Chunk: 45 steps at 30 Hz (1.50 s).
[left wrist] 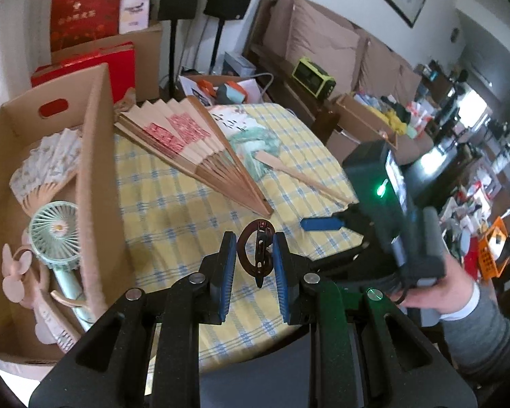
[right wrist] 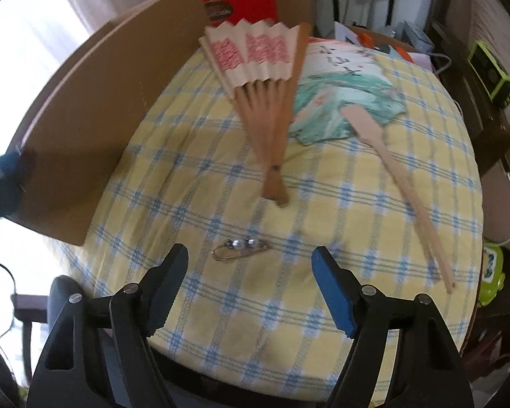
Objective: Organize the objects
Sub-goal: 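Carry the brown claw clip with the left tool to the box while the right tool grasps the pearl hairpin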
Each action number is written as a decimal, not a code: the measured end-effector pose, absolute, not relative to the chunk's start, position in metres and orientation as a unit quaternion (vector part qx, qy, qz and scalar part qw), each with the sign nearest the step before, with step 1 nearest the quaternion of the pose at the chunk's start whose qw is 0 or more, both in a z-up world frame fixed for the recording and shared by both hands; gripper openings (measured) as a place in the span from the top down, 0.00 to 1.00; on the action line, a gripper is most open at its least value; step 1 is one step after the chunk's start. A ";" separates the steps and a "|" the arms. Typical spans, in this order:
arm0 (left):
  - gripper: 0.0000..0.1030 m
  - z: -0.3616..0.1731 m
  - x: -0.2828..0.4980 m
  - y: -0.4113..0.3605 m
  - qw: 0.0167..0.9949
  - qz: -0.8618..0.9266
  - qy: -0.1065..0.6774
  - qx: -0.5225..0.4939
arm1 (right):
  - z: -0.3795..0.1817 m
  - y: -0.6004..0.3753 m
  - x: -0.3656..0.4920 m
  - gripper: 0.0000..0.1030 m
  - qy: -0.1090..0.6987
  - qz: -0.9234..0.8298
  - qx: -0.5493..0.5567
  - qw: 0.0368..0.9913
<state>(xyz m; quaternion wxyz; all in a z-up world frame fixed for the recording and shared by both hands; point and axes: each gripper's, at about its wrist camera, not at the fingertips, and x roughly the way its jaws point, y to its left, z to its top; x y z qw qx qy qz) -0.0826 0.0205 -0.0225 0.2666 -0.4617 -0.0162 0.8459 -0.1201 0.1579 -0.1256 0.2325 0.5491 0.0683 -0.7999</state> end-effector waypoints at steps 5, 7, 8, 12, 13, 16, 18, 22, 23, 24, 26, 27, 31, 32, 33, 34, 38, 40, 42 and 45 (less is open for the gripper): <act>0.80 -0.019 -0.084 0.011 0.261 0.849 -0.021 -0.459 | -0.139 0.140 -0.116 0.33 0.115 -0.798 0.547 0.227; 0.80 -0.020 -0.084 0.010 0.261 0.849 -0.023 -0.459 | -0.142 0.135 -0.115 0.35 0.135 -0.801 0.539 0.223; 0.80 -0.021 -0.084 0.009 0.260 0.849 -0.024 -0.459 | -0.142 0.134 -0.114 0.38 0.142 -0.802 0.537 0.221; 0.80 -0.023 -0.086 0.006 0.258 0.849 -0.028 -0.461 | -0.140 0.136 -0.120 0.63 0.133 -0.803 0.536 0.226; 0.80 -0.024 -0.086 0.006 0.257 0.848 -0.029 -0.461 | -0.140 0.138 -0.122 0.63 0.127 -0.801 0.539 0.228; 0.80 -0.025 -0.086 0.004 0.256 0.848 -0.032 -0.462 | -0.140 0.141 -0.125 0.63 0.109 -0.799 0.542 0.235; 0.81 -0.025 -0.086 0.003 0.255 0.849 -0.033 -0.461 | -0.136 0.145 -0.127 0.63 0.090 -0.799 0.544 0.240; 0.80 -0.023 -0.087 -0.002 0.253 0.850 -0.036 -0.460 | -0.122 0.154 -0.127 0.63 0.042 -0.793 0.548 0.261; 0.80 -0.022 -0.087 -0.003 0.253 0.851 -0.039 -0.459 | -0.117 0.155 -0.128 0.63 0.032 -0.793 0.548 0.265; 0.80 -0.021 -0.087 -0.005 0.253 0.851 -0.041 -0.458 | -0.112 0.158 -0.128 0.63 0.021 -0.792 0.547 0.271; 0.80 -0.018 -0.087 -0.008 0.251 0.853 -0.043 -0.456 | -0.101 0.161 -0.127 0.63 -0.001 -0.789 0.546 0.283; 0.80 -0.017 -0.087 -0.010 0.250 0.854 -0.044 -0.455 | -0.095 0.163 -0.128 0.63 -0.011 -0.788 0.544 0.288; 0.81 -0.013 -0.089 -0.022 0.241 0.857 -0.054 -0.452 | -0.074 0.160 -0.127 0.63 -0.017 -0.792 0.533 0.297; 0.81 -0.012 -0.089 -0.025 0.240 0.857 -0.056 -0.452 | -0.069 0.159 -0.127 0.63 -0.015 -0.794 0.530 0.298; 0.81 -0.011 -0.089 -0.029 0.238 0.858 -0.058 -0.451 | -0.063 0.155 -0.126 0.63 -0.014 -0.795 0.526 0.302; 0.80 -0.009 -0.089 -0.031 0.236 0.859 -0.059 -0.451 | -0.060 0.153 -0.125 0.63 -0.013 -0.796 0.523 0.304; 0.80 -0.002 -0.088 -0.048 0.221 0.866 -0.062 -0.445 | -0.043 0.140 -0.123 0.63 -0.005 -0.798 0.512 0.318; 0.80 0.002 -0.088 -0.057 0.213 0.869 -0.064 -0.442 | -0.034 0.129 -0.121 0.63 0.000 -0.798 0.506 0.328; 0.80 0.005 -0.087 -0.069 0.203 0.871 -0.069 -0.441 | -0.027 0.117 -0.119 0.63 0.005 -0.797 0.500 0.339; 0.80 0.004 -0.088 -0.087 0.186 0.873 -0.077 -0.445 | -0.016 0.097 -0.117 0.63 0.013 -0.795 0.492 0.355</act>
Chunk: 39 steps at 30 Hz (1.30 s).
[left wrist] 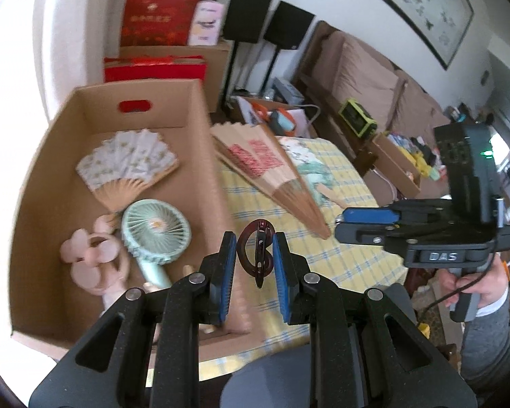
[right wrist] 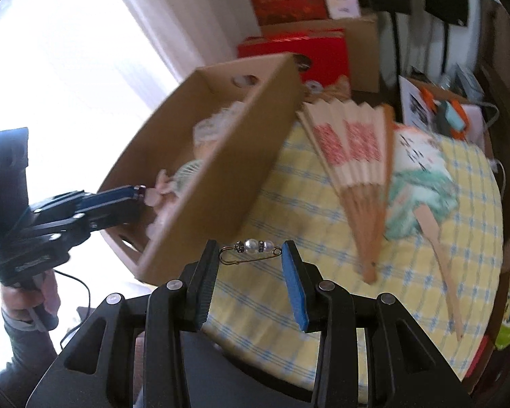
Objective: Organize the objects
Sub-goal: 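Carry the brown claw clip with the left tool to the box while the right tool grasps the pearl hairpin, then open the left tool over the box while the right tool releases the pearl hairpin into it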
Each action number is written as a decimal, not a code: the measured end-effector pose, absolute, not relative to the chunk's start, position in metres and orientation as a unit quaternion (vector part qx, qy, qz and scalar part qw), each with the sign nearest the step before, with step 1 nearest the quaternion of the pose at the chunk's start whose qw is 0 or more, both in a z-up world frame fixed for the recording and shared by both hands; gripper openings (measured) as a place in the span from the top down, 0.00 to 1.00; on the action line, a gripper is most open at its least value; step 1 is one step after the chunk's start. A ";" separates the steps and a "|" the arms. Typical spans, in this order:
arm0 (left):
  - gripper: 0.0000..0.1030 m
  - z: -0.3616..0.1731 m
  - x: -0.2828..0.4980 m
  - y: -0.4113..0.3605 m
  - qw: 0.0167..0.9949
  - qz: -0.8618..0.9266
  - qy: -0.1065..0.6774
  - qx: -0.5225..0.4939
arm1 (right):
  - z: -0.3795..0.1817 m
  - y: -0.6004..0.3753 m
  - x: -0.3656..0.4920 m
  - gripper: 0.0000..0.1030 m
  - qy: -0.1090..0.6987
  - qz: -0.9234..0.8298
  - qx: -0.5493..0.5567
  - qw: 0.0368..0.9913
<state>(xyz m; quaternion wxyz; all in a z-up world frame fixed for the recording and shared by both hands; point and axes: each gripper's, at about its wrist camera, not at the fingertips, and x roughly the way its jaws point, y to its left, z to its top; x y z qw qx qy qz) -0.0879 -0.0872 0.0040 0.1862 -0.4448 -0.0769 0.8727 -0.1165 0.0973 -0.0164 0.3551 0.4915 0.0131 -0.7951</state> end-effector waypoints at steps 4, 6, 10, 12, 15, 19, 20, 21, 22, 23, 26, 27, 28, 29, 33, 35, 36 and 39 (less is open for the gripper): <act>0.80 -0.003 -0.088 -0.109 0.166 0.873 -0.087 -0.451 | -0.008 0.072 -0.112 0.63 0.021 -0.790 0.483 0.376; 0.80 -0.007 -0.087 -0.116 0.159 0.872 -0.089 -0.454 | -0.005 0.058 -0.110 0.63 0.026 -0.787 0.481 0.386; 0.80 -0.018 -0.086 -0.128 0.147 0.869 -0.096 -0.463 | -0.003 0.034 -0.106 0.63 0.035 -0.779 0.478 0.404; 0.80 -0.022 -0.086 -0.133 0.143 0.867 -0.099 -0.467 | -0.004 0.023 -0.103 0.63 0.040 -0.775 0.477 0.412; 0.80 -0.029 -0.087 -0.138 0.139 0.863 -0.103 -0.474 | -0.008 0.007 -0.099 0.63 0.048 -0.769 0.478 0.422; 0.80 -0.034 -0.087 -0.145 0.136 0.861 -0.114 -0.477 | -0.017 -0.006 -0.098 0.63 0.056 -0.761 0.483 0.429; 0.80 -0.035 -0.087 -0.146 0.136 0.860 -0.117 -0.478 | -0.019 -0.009 -0.098 0.63 0.056 -0.760 0.484 0.431; 0.78 -0.035 -0.087 -0.147 0.136 0.859 -0.119 -0.478 | -0.021 -0.011 -0.098 0.62 0.057 -0.758 0.485 0.432; 0.77 -0.036 -0.087 -0.148 0.134 0.859 -0.119 -0.479 | -0.023 -0.013 -0.098 0.61 0.056 -0.756 0.487 0.433; 0.76 -0.036 -0.087 -0.148 0.132 0.859 -0.118 -0.480 | -0.025 -0.014 -0.098 0.61 0.054 -0.755 0.489 0.434; 0.75 -0.036 -0.087 -0.152 0.131 0.860 -0.123 -0.478 | -0.027 -0.014 -0.098 0.61 0.047 -0.752 0.491 0.437; 0.73 -0.036 -0.087 -0.152 0.130 0.860 -0.124 -0.477 | -0.027 -0.014 -0.098 0.60 0.047 -0.753 0.491 0.436; 0.71 -0.035 -0.087 -0.153 0.129 0.861 -0.125 -0.476 | -0.026 -0.013 -0.098 0.60 0.046 -0.754 0.491 0.435; 0.70 -0.035 -0.087 -0.153 0.128 0.861 -0.125 -0.475 | -0.026 -0.013 -0.098 0.60 0.046 -0.755 0.490 0.434; 0.64 -0.032 -0.087 -0.153 0.128 0.863 -0.124 -0.472 | -0.022 -0.008 -0.099 0.57 0.041 -0.759 0.486 0.432; 0.60 -0.031 -0.086 -0.151 0.125 0.865 -0.123 -0.470 | -0.019 -0.006 -0.098 0.57 0.042 -0.762 0.483 0.429; 0.57 -0.029 -0.086 -0.150 0.124 0.866 -0.120 -0.469 | -0.018 -0.004 -0.098 0.56 0.044 -0.766 0.480 0.425; 0.42 -0.026 -0.085 -0.146 0.118 0.870 -0.113 -0.464 | -0.013 0.002 -0.097 0.44 0.055 -0.780 0.472 0.408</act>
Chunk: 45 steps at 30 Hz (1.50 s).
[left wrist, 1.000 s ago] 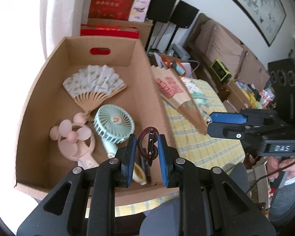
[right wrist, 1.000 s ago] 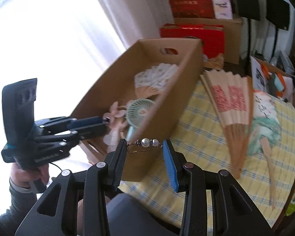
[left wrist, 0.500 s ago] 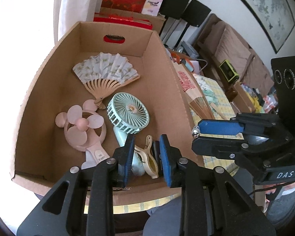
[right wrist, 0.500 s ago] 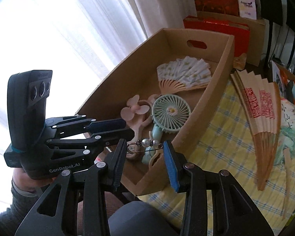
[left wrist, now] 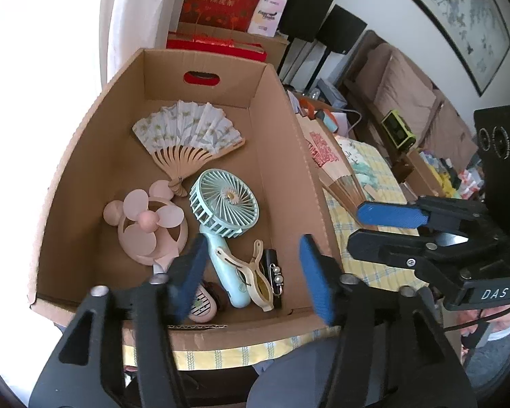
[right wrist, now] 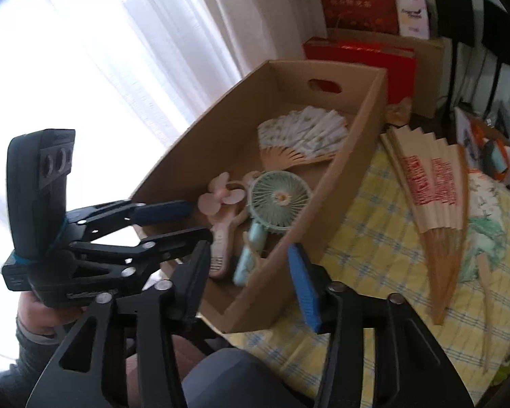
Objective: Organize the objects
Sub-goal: 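Open the left tool over the box while the right tool releases the pearl hairpin into it, then move the right tool to the wooden handle of the red-printed folding fan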
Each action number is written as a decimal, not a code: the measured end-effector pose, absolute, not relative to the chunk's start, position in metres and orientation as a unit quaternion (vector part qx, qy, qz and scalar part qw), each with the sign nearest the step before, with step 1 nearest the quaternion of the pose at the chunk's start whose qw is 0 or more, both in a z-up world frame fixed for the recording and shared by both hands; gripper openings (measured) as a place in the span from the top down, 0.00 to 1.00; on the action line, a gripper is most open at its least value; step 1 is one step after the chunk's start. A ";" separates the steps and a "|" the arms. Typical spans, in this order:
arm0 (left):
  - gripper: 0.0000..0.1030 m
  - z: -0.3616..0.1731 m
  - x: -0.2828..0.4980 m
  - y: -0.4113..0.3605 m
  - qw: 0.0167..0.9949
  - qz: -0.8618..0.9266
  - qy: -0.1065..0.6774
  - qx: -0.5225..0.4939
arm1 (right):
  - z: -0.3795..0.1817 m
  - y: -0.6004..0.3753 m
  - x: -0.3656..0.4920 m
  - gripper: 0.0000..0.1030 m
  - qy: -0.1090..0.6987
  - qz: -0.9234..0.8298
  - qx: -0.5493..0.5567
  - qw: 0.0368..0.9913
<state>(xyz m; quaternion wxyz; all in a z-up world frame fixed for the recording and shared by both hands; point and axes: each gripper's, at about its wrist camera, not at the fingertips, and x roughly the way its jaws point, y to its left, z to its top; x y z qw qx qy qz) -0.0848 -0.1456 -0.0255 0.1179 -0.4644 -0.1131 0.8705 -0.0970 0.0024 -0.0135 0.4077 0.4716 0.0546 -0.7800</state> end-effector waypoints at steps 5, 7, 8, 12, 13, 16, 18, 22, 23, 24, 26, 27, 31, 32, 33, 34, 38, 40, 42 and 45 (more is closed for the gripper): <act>0.28 -0.020 -0.084 -0.139 0.102 0.878 -0.095 -0.457 | -0.010 0.018 -0.099 0.27 0.075 -0.807 0.457 0.368; 0.24 -0.019 -0.084 -0.137 0.101 0.879 -0.091 -0.457 | -0.010 0.026 -0.102 0.23 0.077 -0.814 0.454 0.354; 0.20 -0.018 -0.084 -0.135 0.101 0.879 -0.089 -0.457 | -0.010 0.030 -0.103 0.23 0.077 -0.817 0.454 0.347; 0.06 -0.016 -0.083 -0.128 0.106 0.880 -0.083 -0.455 | -0.014 0.046 -0.110 0.20 0.071 -0.824 0.458 0.328; 0.05 -0.016 -0.083 -0.126 0.108 0.880 -0.081 -0.455 | -0.015 0.051 -0.111 0.19 0.067 -0.825 0.459 0.323; 0.02 -0.014 -0.084 -0.119 0.110 0.881 -0.073 -0.455 | -0.018 0.062 -0.115 0.15 0.067 -0.831 0.461 0.305; 0.00 -0.014 -0.084 -0.115 0.113 0.880 -0.072 -0.455 | -0.019 0.069 -0.116 0.07 0.066 -0.834 0.461 0.296; 0.00 -0.013 -0.084 -0.104 0.117 0.880 -0.067 -0.455 | -0.023 0.083 -0.118 0.00 0.067 -0.837 0.464 0.281; 0.00 -0.013 -0.085 -0.101 0.117 0.880 -0.065 -0.456 | -0.024 0.087 -0.118 0.00 0.068 -0.838 0.465 0.276; 0.00 -0.013 -0.085 -0.097 0.118 0.880 -0.062 -0.457 | -0.024 0.091 -0.118 0.00 0.068 -0.840 0.465 0.272; 0.00 -0.014 -0.086 -0.091 0.120 0.879 -0.059 -0.458 | -0.024 0.101 -0.119 0.00 0.061 -0.841 0.467 0.267; 0.00 -0.014 -0.086 -0.087 0.122 0.878 -0.057 -0.459 | -0.024 0.106 -0.120 0.00 0.058 -0.842 0.467 0.264; 0.00 -0.015 -0.087 -0.070 0.135 0.875 -0.049 -0.462 | -0.020 0.130 -0.124 0.00 0.042 -0.849 0.466 0.247; 0.00 -0.015 -0.087 -0.064 0.138 0.874 -0.048 -0.462 | -0.019 0.136 -0.126 0.00 0.037 -0.851 0.466 0.242; 0.00 -0.016 -0.088 -0.060 0.142 0.874 -0.047 -0.463 | -0.017 0.144 -0.127 0.00 0.029 -0.853 0.464 0.237; 0.00 -0.015 -0.088 -0.054 0.145 0.874 -0.045 -0.462 | -0.014 0.152 -0.129 0.00 0.021 -0.855 0.463 0.233; 0.00 -0.014 -0.091 -0.035 0.159 0.873 -0.053 -0.459 | -0.010 0.179 -0.134 0.00 0.005 -0.864 0.458 0.211; 0.00 -0.015 -0.094 -0.027 0.165 0.871 -0.059 -0.459 | -0.011 0.193 -0.137 0.00 0.001 -0.867 0.458 0.196; 0.00 -0.017 -0.099 -0.014 0.170 0.870 -0.057 -0.460 | -0.014 0.205 -0.140 0.00 -0.005 -0.868 0.461 0.183; 0.00 -0.024 -0.106 0.004 0.183 0.865 -0.058 -0.465 | -0.020 0.222 -0.145 0.00 -0.021 -0.868 0.466 0.170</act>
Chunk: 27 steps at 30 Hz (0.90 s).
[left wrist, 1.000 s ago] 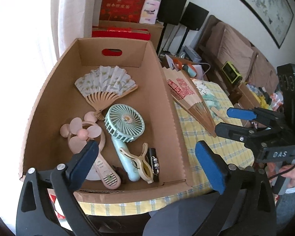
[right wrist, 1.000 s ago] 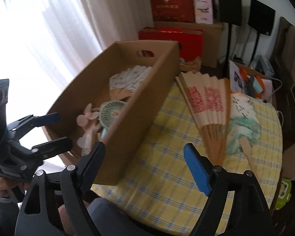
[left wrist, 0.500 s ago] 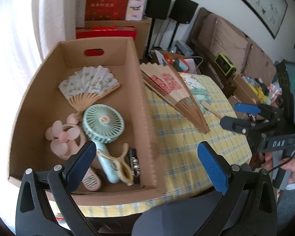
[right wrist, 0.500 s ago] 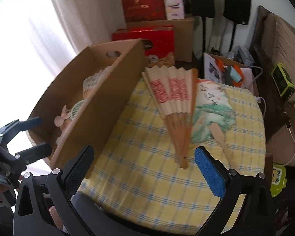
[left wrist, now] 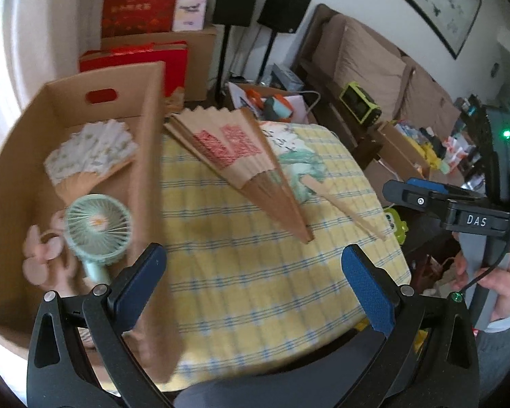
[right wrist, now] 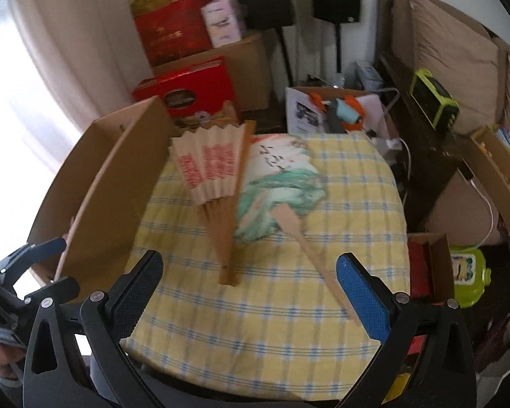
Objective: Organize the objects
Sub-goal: 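Move the right tool to the wooden handle of the red-printed folding fan, then close the right tool on the folding fan's wooden handle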
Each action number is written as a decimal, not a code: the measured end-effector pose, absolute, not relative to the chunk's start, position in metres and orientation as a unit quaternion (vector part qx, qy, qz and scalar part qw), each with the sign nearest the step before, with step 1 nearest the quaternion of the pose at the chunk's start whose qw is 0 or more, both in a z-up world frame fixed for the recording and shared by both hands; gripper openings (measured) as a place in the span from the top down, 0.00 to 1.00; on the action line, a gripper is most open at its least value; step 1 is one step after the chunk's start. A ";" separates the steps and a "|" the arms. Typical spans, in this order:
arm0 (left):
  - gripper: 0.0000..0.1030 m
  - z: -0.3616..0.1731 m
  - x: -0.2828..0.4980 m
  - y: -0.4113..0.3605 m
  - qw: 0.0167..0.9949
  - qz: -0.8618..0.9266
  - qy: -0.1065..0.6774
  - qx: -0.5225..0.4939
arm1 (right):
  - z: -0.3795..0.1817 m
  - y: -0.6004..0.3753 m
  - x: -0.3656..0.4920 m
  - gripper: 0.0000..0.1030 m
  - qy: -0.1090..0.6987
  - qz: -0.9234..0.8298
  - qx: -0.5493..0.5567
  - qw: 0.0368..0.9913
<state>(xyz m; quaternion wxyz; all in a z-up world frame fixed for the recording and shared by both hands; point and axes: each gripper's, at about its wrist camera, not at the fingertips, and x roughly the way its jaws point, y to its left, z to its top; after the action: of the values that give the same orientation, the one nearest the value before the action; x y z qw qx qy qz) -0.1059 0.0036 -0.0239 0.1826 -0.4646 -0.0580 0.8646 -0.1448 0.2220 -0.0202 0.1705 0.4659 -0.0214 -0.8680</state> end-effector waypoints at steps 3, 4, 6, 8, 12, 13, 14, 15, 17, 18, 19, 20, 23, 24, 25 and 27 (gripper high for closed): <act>0.00 -0.033 -0.114 0.019 0.197 0.856 -0.069 -0.473 | -0.029 0.233 -0.149 0.06 -0.032 -0.868 0.470 0.160; 0.00 -0.036 -0.117 0.024 0.201 0.853 -0.073 -0.476 | -0.033 0.236 -0.150 0.10 -0.034 -0.866 0.472 0.159; 0.00 -0.041 -0.123 0.031 0.207 0.849 -0.083 -0.479 | -0.041 0.237 -0.151 0.18 -0.034 -0.865 0.476 0.157; 0.00 -0.046 -0.130 0.038 0.208 0.846 -0.088 -0.483 | -0.051 0.237 -0.152 0.26 -0.034 -0.863 0.480 0.157; 0.00 -0.055 -0.145 0.049 0.208 0.842 -0.093 -0.489 | -0.070 0.232 -0.155 0.47 -0.051 -0.851 0.491 0.178; 0.00 -0.058 -0.148 0.051 0.208 0.841 -0.095 -0.491 | -0.073 0.231 -0.156 0.52 -0.059 -0.849 0.492 0.185; 0.00 -0.062 -0.152 0.051 0.207 0.839 -0.102 -0.493 | -0.076 0.230 -0.157 0.52 -0.066 -0.846 0.492 0.192; 0.01 -0.066 -0.156 0.051 0.206 0.837 -0.109 -0.495 | -0.079 0.228 -0.158 0.52 -0.074 -0.844 0.492 0.198; 0.01 -0.073 -0.163 0.050 0.201 0.834 -0.126 -0.498 | -0.085 0.224 -0.160 0.53 -0.084 -0.840 0.493 0.209; 0.02 -0.076 -0.165 0.049 0.200 0.833 -0.132 -0.499 | -0.088 0.221 -0.161 0.54 -0.089 -0.838 0.494 0.214; 0.02 -0.080 -0.168 0.047 0.197 0.832 -0.140 -0.500 | -0.092 0.217 -0.164 0.56 -0.089 -0.832 0.498 0.227; 0.02 -0.084 -0.170 0.046 0.194 0.830 -0.148 -0.501 | -0.095 0.213 -0.166 0.58 -0.090 -0.829 0.501 0.233; 0.02 -0.095 -0.174 0.044 0.189 0.827 -0.162 -0.504 | -0.106 0.199 -0.171 0.64 -0.078 -0.825 0.506 0.239; 0.02 -0.097 -0.176 0.044 0.189 0.826 -0.164 -0.505 | -0.110 0.194 -0.174 0.65 -0.073 -0.825 0.508 0.239; 0.02 -0.100 -0.177 0.044 0.189 0.824 -0.167 -0.507 | -0.113 0.191 -0.175 0.65 -0.071 -0.824 0.509 0.239; 0.02 -0.104 -0.181 0.044 0.188 0.821 -0.175 -0.510 | -0.117 0.185 -0.178 0.65 -0.064 -0.825 0.507 0.242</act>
<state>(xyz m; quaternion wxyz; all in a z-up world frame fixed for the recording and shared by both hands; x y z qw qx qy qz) -0.1806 0.0438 -0.1044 0.1882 -0.5105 -0.1745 0.8207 -0.1781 0.1849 -0.1166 0.2415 0.5070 -0.0642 -0.8249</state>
